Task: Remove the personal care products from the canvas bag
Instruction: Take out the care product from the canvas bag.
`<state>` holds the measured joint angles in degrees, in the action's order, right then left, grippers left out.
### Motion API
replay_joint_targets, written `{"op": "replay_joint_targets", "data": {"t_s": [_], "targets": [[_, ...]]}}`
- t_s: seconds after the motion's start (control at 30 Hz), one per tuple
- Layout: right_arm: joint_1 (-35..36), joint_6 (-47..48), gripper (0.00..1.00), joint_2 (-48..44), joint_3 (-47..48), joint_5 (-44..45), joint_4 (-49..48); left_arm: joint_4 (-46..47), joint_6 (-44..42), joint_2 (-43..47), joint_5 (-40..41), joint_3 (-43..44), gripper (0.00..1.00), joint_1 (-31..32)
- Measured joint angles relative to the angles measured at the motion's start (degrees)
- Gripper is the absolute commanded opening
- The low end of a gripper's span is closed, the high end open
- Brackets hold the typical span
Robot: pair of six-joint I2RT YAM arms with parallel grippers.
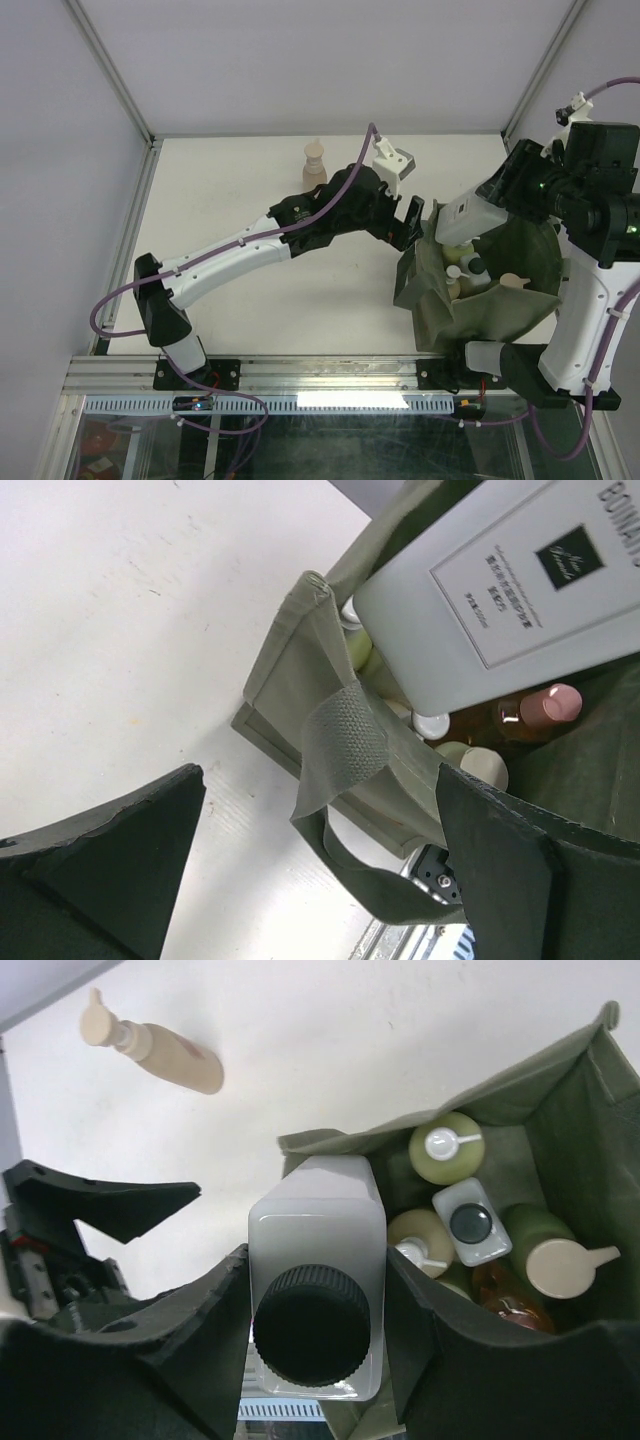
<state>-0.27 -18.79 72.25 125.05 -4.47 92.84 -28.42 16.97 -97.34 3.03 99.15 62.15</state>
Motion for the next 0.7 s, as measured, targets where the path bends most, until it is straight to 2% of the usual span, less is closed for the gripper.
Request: {"op": "replay_joint_targets", "data": {"t_s": [0.33,0.7], "targets": [[0.00,-1.11,0.00,1.22,3.39,-8.81,-0.07,0.28,1.77,3.93,7.17,-3.61,0.99,-0.02],[0.44,-2.67,0.00,2.64,-0.85,-19.82,-4.52,0.55,3.37,14.05,19.67,-9.18,0.99,-0.39]]}}
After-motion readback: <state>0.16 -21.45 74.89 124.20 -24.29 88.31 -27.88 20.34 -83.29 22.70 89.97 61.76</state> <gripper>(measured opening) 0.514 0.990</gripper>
